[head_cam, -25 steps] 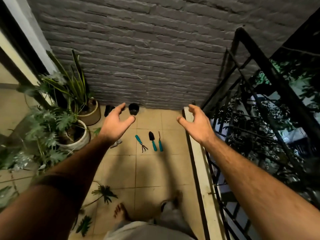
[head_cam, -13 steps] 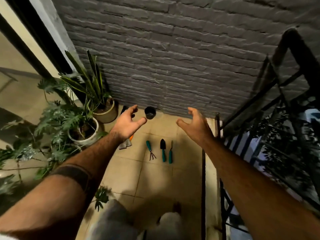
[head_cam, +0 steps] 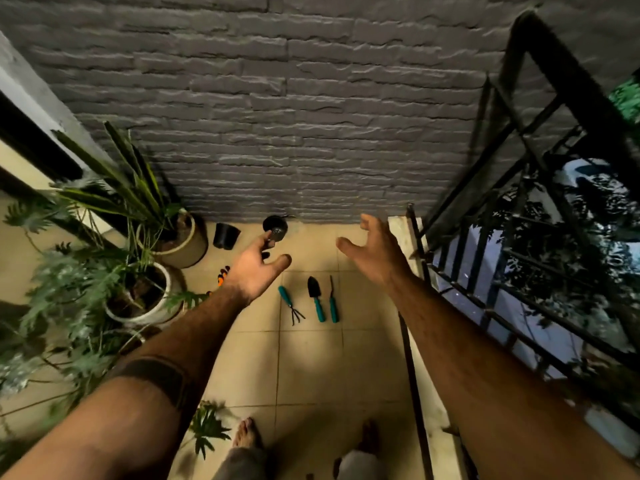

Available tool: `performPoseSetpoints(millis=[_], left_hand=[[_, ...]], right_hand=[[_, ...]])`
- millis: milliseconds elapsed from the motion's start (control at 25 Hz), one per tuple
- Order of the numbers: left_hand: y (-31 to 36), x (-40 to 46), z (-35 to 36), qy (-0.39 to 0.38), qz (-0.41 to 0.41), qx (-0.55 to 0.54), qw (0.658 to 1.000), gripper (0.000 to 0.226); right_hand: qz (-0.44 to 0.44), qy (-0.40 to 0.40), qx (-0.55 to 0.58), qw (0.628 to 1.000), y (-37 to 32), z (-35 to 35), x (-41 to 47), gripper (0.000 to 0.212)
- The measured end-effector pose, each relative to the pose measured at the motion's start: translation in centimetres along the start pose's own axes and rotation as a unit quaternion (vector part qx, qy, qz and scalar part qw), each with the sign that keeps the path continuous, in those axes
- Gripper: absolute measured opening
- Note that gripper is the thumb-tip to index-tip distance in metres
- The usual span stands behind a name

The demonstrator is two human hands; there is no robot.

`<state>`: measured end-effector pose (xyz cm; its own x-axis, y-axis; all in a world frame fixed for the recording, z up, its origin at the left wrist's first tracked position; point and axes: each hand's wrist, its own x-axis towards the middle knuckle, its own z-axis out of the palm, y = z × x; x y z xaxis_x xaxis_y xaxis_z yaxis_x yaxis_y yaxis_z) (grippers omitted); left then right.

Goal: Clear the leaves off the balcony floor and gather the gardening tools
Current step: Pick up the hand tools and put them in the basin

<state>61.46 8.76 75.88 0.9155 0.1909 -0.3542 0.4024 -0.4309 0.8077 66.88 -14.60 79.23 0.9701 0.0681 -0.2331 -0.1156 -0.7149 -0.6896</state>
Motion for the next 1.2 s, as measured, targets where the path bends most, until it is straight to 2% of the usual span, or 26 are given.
performPoseSetpoints(millis=[160, 360, 680, 880, 1040, 1200], left_hand=[[-4.6, 1.5, 4.3, 0.009, -0.026, -0.001, 1.000, 0.076], [-13.9, 6.9, 11.1, 0.011, -0.039, -0.010, 0.999, 0.077], [-37.0, 23.4, 24.0, 0.029, -0.065, 0.004, 0.997, 0.070], [-50.7, 33.3, 31.0, 0.030, -0.042, 0.075, 0.996, 0.064], [-56.2, 37.3, 34.6, 0.028, -0.036, 0.105, 0.993, 0.057], [-59.2, 39.5, 37.1, 0.021, -0.069, 0.138, 0.988, 0.050]], right_hand=[[0.009, -0.027, -0.009, 1.000, 5.0, 3.5, 2.0, 0.080], [0.015, -0.048, -0.020, 0.999, 14.0, 11.2, 7.0, 0.082], [0.017, -0.028, -0.084, 0.996, 33.2, 30.4, 18.6, 0.076], [0.017, -0.021, -0.121, 0.992, 46.0, 42.3, 24.9, 0.071], [0.032, -0.008, -0.113, 0.993, 51.1, 48.2, 27.1, 0.069], [0.056, -0.017, -0.111, 0.992, 53.8, 52.5, 28.1, 0.063]])
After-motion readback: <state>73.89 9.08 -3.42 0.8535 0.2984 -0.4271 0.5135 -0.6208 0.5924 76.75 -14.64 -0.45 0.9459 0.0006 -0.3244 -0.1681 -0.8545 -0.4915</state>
